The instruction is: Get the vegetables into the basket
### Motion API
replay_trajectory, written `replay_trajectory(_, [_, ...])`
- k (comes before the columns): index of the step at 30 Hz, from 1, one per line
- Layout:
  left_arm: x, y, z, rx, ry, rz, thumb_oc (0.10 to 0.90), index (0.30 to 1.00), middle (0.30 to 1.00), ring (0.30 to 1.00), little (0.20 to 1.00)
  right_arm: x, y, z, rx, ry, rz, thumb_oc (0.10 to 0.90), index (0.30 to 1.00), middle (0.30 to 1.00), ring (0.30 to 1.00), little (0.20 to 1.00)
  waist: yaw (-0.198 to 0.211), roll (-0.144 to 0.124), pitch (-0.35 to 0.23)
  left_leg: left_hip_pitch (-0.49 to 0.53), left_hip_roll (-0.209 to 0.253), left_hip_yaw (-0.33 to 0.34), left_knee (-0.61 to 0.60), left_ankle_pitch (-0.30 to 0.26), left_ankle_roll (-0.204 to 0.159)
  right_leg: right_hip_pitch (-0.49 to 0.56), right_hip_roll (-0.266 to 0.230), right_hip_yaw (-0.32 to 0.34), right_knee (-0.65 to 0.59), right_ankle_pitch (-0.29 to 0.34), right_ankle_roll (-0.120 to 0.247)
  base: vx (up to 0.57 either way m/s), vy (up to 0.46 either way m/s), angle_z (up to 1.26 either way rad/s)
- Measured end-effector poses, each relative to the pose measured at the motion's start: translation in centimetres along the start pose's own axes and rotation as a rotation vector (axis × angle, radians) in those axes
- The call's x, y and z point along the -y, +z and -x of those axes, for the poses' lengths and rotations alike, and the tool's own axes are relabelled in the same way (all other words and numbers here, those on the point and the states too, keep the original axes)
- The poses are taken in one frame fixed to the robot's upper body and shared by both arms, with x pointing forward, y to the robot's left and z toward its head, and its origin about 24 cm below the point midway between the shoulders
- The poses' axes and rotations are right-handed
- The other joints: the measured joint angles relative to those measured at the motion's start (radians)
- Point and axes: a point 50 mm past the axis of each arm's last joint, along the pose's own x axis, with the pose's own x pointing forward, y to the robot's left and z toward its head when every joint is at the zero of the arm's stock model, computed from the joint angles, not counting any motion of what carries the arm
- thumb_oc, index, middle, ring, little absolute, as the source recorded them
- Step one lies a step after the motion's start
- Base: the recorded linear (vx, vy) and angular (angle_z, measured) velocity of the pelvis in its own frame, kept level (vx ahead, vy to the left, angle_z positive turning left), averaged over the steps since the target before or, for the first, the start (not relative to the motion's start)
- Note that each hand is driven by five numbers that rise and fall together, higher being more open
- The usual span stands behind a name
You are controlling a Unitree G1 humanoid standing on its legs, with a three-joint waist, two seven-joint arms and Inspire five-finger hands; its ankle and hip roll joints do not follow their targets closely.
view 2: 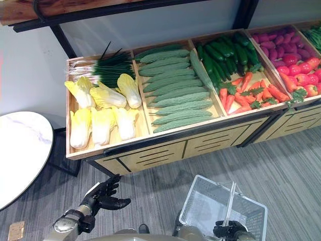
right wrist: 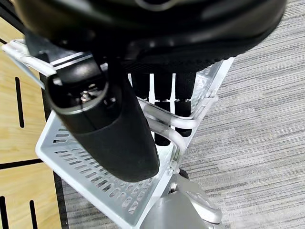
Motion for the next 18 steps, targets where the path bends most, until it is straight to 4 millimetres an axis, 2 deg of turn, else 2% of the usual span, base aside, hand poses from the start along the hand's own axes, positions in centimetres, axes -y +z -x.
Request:
replay_trajectory(5, [-0.1,3.6,1.1,0.150,-0.050,-0.021,0.900,1.000,1.000,1.000,1.000,-0.1,-0.4,0.0,-0.009,0.007,-0.005,0.400,0.300,0.300,0.300,0.300,0.014,0.000,0.000,0.006,-0.002,-0.003,-0.005,0.000,0.000,0.016,0.001,-0.002,-0.024,0.007,0.008,0.00,0.000,0.00])
replay_trajectory(8, [0.0,5.7,1.5,0.253,-0.068,0.029,0.900,1.000,1.000,1.000,1.000,-0.1,-0.5,0.0,-0.013,0.008,-0.012,0.400,0.300,0.300,0.300,0.300,0.014,0.004,0.000,0.008,-0.004,-0.007,-0.007,0.000,0.000,0.022,0.001,-0.004,-0.030,0.010,0.007,0.00,0.000,0.00])
replay_trajectory(12, [0.4,7.1,1.4,0.325,-0.093,0.111,0.900,1.000,1.000,1.000,1.000,-0.5,-0.7,0.0,-0.017,0.013,-0.019,0.400,0.300,0.300,0.300,0.300,0.014,0.006,0.001,0.016,-0.004,-0.010,-0.008,0.000,0.000,0.030,0.001,-0.005,-0.030,0.014,0.001,0.00,0.000,0.00])
replay_trajectory(13, [0.7,8.4,1.4,0.378,-0.111,0.148,0.900,1.000,1.000,1.000,1.000,-1.0,-0.5,0.0,-0.015,0.019,-0.015,0.400,0.300,0.300,0.300,0.300,0.013,0.007,0.001,0.019,-0.006,-0.012,-0.008,0.000,0.000,0.032,0.000,-0.005,-0.030,0.013,0.001,0.00,0.000,0.00])
replay_trajectory(18, [1.0,10.8,0.9,0.473,-0.112,0.156,0.900,1.000,1.000,1.000,1.000,-1.7,-0.1,-0.1,-0.001,0.033,0.018,0.400,0.300,0.300,0.300,0.300,0.011,0.011,0.001,0.024,-0.006,-0.011,-0.008,0.000,0.000,0.036,0.000,-0.003,-0.030,0.011,0.007,0.00,0.000,0.00])
